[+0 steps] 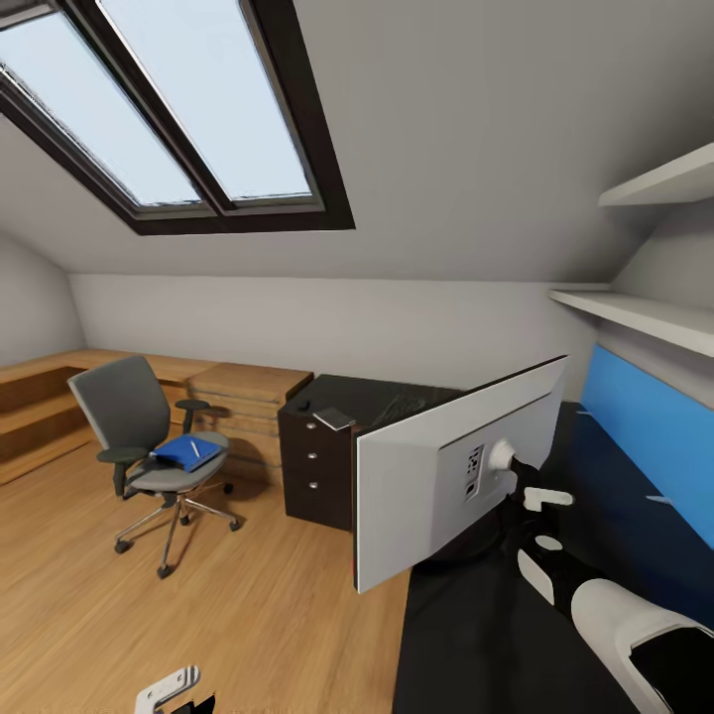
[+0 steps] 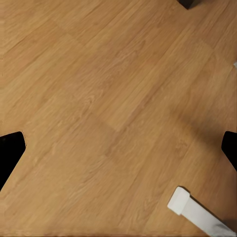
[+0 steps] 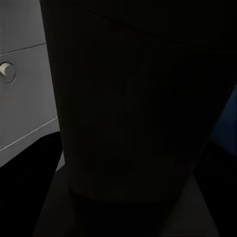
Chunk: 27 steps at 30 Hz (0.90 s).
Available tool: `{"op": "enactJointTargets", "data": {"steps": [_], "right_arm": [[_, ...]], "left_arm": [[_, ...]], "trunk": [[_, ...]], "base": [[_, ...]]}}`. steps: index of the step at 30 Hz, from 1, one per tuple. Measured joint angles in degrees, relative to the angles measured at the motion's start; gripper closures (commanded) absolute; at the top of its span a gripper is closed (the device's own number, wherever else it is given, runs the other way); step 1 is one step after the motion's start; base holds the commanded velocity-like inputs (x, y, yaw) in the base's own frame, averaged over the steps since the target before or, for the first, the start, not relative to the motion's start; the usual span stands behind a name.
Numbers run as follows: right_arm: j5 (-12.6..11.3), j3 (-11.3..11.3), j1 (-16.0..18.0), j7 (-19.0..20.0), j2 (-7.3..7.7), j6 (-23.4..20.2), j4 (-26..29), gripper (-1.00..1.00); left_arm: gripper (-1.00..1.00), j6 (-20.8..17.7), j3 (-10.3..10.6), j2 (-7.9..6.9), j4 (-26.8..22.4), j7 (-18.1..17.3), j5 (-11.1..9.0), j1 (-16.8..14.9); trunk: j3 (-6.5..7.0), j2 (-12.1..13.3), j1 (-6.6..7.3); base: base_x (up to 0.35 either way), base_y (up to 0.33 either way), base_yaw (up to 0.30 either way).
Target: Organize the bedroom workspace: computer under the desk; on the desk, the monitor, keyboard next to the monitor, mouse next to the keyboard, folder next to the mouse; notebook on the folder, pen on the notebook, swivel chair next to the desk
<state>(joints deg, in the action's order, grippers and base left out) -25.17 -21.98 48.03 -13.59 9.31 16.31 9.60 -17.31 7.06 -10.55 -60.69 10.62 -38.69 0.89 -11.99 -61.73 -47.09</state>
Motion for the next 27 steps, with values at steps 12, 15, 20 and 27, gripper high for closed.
{"op": "enactJointTargets", "data": {"steps": [12, 15, 20, 27], "right_arm": [[0.0, 0.1, 0.0, 0.0, -0.02, 0.0, 0.0, 1.0], [0.0, 0.1, 0.0, 0.0, -0.01, 0.1, 0.0, 1.0], [0.1, 0.1, 0.0, 0.0, -0.04, 0.0, 0.0, 1.0], [0.1, 0.1, 0.0, 0.0, -0.04, 0.0, 0.0, 1.0]], "left_arm": [[-1.0, 0.0, 0.0, -0.02, 0.0, 0.0, -0.1, 0.0], [-1.0, 0.0, 0.0, -0.02, 0.0, 0.0, -0.1, 0.0], [-1.0, 0.0, 0.0, -0.02, 0.0, 0.0, -0.1, 0.0], [-1.0, 0.0, 0.0, -0.02, 0.0, 0.0, -0.2, 0.0]], "trunk": [[0.0, 0.0, -0.01], [0.0, 0.0, -0.01], [0.0, 0.0, 0.01], [0.0, 0.0, 0.03]], "base": [[-0.335, 0.0, 0.0], [-0.329, -0.048, 0.0], [-0.207, -0.234, 0.0], [-0.024, -0.288, 0.0]]}}
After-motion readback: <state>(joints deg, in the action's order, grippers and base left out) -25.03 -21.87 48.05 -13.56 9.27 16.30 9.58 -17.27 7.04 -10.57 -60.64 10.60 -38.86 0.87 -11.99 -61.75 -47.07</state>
